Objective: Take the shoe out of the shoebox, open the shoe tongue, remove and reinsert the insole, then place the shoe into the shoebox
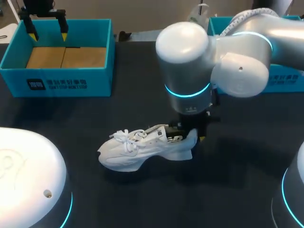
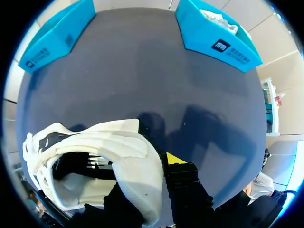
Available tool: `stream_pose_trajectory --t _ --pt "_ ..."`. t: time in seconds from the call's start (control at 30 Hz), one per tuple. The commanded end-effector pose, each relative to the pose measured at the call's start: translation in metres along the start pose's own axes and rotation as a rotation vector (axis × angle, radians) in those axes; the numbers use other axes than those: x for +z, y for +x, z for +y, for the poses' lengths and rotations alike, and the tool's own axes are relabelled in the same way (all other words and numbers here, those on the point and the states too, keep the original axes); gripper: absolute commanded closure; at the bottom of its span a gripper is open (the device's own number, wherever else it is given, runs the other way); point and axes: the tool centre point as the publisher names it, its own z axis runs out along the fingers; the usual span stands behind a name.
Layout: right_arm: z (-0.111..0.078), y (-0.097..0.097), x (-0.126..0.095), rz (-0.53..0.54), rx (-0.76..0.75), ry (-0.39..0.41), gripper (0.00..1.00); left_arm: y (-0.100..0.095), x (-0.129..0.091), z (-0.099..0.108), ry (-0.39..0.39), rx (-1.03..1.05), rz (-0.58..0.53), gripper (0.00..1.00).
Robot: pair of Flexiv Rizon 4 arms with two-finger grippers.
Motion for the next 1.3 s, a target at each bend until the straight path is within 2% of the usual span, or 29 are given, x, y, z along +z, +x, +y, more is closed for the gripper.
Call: stream_pose_trajectory --t 0.03,0.43,0.83,1.3 --pt "0.005 0.008 0.009 -0.004 0.007 0.012 1.0 0.0 0.0 0.0 -0.001 0.0 -0.001 0.0" --pt "0.01 0.02 0.03 -0.028 0.011 0.023 1.0 0.0 0.0 0.0 -0.001 0.0 -0.001 0.0" --pt "0.02 0.015 0.047 -0.053 0.01 0.027 1.0 0.0 0.0 0.0 -0.001 0.0 -0.001 0.0" --pt "0.021 0.01 0.061 -0.04 0.015 0.045 1.0 0.0 0.0 0.0 -0.001 0.0 -0.001 0.0"
